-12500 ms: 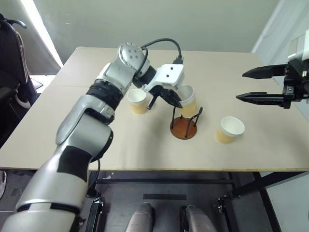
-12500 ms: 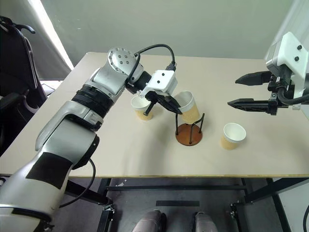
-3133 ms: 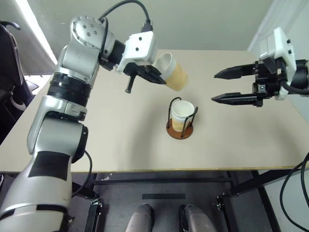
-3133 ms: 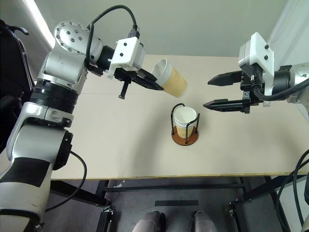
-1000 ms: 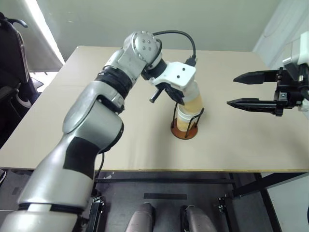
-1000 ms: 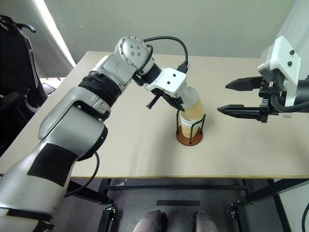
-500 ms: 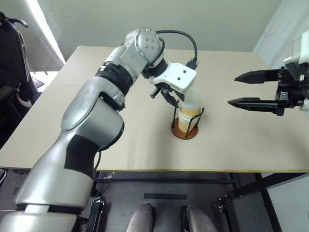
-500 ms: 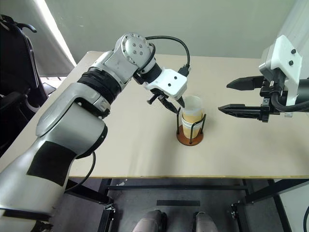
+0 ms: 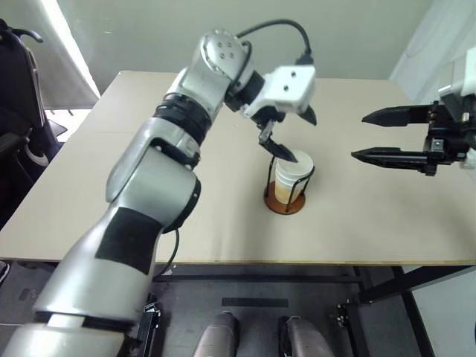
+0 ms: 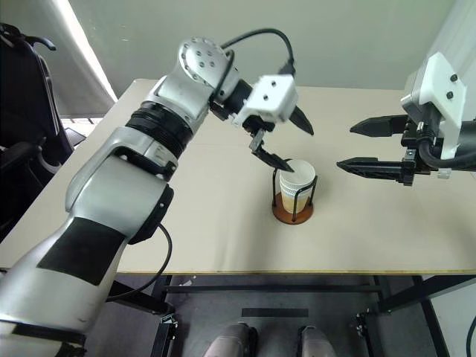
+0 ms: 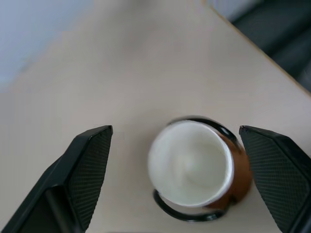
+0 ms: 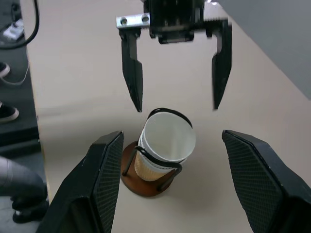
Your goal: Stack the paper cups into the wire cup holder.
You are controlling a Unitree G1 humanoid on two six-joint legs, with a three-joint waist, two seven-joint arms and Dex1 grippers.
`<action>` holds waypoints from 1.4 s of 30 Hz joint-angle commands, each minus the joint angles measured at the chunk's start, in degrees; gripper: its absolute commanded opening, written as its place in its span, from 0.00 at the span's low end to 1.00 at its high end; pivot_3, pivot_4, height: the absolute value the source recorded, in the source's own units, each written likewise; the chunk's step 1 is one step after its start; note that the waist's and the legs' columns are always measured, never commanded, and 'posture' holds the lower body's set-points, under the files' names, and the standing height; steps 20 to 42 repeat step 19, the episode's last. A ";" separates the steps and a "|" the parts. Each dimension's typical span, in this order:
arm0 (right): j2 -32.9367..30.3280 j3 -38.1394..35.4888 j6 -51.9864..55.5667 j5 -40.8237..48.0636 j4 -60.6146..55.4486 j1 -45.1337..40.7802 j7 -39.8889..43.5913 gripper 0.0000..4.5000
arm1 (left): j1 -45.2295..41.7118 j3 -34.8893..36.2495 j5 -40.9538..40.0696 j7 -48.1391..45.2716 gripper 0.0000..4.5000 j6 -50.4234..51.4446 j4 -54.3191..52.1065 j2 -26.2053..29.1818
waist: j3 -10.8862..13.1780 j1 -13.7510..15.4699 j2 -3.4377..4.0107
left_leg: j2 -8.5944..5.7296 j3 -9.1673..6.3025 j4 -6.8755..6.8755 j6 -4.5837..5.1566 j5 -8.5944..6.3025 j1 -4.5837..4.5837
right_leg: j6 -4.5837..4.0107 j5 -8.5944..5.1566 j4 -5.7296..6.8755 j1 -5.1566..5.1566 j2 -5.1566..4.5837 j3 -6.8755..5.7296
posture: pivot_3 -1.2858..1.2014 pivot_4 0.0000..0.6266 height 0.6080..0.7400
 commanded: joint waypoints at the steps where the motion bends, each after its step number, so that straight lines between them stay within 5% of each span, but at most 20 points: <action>1: 2.34 1.77 -2.66 -2.70 3.32 -0.25 -1.13 0.73 | 1.79 7.65 -1.18 6.25 0.99 6.61 -0.81 3.69 | 0.00 -0.07 -0.01 | 0.02 0.03 -0.01 0.02 0.01 0.02 | 0.02 -0.01 0.02 0.00 -0.02 0.03 | 0.52 0.24 1.00; 7: 7.80 5.01 -7.99 -8.11 10.73 -0.35 -2.04 0.73 | 7.97 16.78 -3.13 14.28 0.99 17.83 -7.84 7.04 | 0.00 -0.44 0.01 | 0.16 0.43 -0.03 0.11 0.11 0.36 | 0.10 0.07 0.06 0.14 0.12 0.39 | 0.52 0.24 1.00; 19: 21.83 4.05 -15.87 -15.58 26.13 -3.42 -11.15 0.73 | 32.09 29.76 -5.72 39.17 0.99 36.60 -42.00 12.09 | -0.03 -1.23 0.05 | 0.18 1.06 0.34 -0.20 0.45 0.58 | 0.33 0.46 0.04 0.10 0.31 1.29 | 0.52 0.24 1.00; 42: 21.83 4.05 -15.87 -15.58 26.13 -3.42 -11.15 0.73 | 32.09 29.76 -5.72 39.17 0.99 36.60 -42.00 12.09 | -0.03 -1.23 0.05 | 0.18 1.06 0.34 -0.20 0.45 0.58 | 0.33 0.46 0.04 0.10 0.31 1.29 | 0.52 0.24 1.00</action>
